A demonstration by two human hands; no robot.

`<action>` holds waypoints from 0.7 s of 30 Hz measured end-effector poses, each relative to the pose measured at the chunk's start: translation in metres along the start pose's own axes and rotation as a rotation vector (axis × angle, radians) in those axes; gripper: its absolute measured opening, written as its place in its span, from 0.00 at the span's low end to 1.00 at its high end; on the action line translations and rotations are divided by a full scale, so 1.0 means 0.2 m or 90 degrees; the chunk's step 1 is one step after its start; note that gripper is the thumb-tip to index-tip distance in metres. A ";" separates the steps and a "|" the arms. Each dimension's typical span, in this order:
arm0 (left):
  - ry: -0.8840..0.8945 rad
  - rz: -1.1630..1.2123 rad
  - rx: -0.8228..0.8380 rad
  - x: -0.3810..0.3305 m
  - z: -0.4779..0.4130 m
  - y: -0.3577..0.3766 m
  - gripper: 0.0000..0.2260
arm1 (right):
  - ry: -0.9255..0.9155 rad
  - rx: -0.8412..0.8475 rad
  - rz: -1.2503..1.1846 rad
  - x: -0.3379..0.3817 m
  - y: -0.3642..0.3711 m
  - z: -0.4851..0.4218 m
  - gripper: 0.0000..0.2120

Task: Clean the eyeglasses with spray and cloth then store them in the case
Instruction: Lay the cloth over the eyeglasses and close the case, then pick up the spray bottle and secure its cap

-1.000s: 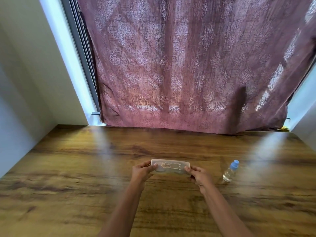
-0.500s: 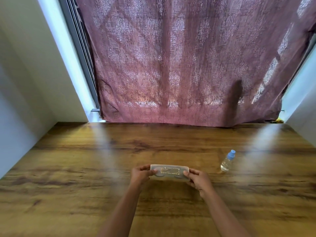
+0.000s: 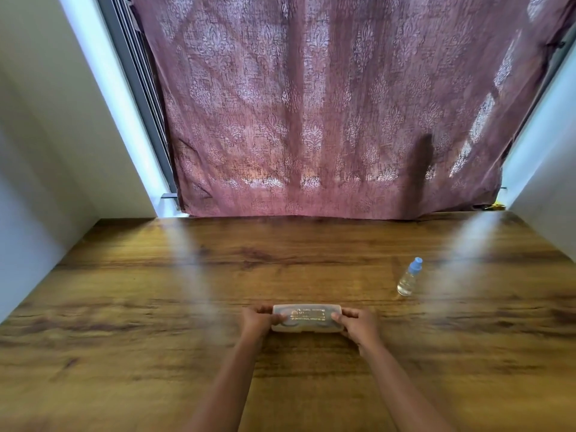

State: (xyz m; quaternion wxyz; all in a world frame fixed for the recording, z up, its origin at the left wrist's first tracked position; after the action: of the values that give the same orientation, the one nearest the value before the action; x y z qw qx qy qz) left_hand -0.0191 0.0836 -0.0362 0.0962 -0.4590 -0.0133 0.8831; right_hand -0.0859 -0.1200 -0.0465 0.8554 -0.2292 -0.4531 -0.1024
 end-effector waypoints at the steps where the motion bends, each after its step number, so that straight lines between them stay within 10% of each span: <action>1: -0.004 0.005 -0.002 0.00 0.00 0.00 0.11 | 0.001 -0.004 0.004 0.00 0.00 0.00 0.17; 11: 0.154 -0.078 -0.133 -0.17 0.05 0.06 0.20 | -0.035 -0.111 0.007 0.08 -0.12 0.06 0.10; 21: 0.280 -0.153 0.009 -0.37 0.00 0.47 0.15 | -0.093 -0.341 -0.079 0.14 -0.44 0.08 0.02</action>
State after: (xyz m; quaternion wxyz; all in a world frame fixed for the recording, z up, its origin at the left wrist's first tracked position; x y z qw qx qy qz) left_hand 0.0075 -0.0216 0.0125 0.2044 -0.6346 -0.0407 0.7442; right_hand -0.1152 -0.1894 0.0106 0.7215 -0.4257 -0.4837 -0.2536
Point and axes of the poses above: each hand's wrist, its own z-axis away from the middle knuckle, its own y-axis out of the palm, x = y × z, the point moved 3 cm from there along -z, towards the middle knuckle, and after that the axes turned 4 degrees about x, right-handed, at the moved point
